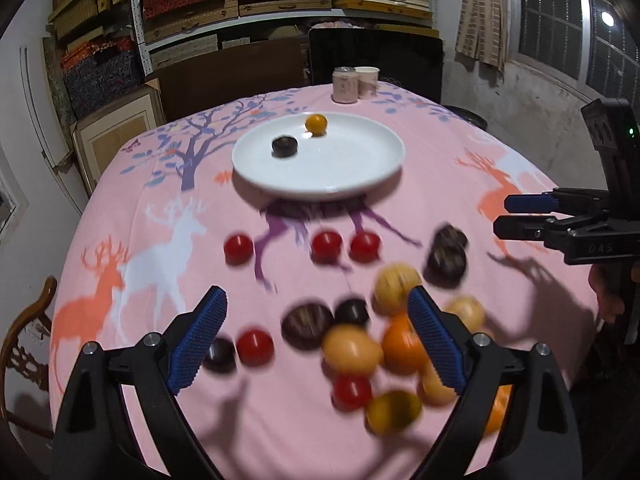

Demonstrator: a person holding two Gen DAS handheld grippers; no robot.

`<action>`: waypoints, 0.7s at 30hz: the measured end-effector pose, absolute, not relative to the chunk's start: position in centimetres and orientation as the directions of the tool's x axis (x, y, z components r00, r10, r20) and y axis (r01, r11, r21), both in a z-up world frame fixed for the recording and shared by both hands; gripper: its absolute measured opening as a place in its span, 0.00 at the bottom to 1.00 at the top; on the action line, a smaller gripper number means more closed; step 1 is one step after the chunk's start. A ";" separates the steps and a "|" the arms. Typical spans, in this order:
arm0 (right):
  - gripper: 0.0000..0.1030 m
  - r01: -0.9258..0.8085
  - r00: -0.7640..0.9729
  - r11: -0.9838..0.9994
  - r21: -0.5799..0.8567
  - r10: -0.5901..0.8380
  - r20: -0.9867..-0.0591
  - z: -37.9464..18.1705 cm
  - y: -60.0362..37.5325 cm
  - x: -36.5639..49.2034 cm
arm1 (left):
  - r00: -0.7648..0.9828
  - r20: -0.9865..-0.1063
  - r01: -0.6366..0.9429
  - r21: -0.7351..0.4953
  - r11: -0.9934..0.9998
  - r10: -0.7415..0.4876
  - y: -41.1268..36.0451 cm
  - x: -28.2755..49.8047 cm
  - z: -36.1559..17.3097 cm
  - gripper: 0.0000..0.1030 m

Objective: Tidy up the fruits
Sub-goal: 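Grasp a yellow tomato with the left gripper while the right grasps a mandarin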

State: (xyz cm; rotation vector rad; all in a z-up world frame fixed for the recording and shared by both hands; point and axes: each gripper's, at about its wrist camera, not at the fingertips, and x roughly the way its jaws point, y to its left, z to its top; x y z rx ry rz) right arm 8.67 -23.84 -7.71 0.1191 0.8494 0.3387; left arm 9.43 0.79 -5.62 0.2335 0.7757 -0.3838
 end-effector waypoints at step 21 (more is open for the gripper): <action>0.65 -0.213 0.633 0.930 0.299 0.365 -0.683 -9.3 -24.7 1.7 | 0.597 -0.776 0.418 0.081 0.905 -0.206 -1.3 4.0 -13.0 0.47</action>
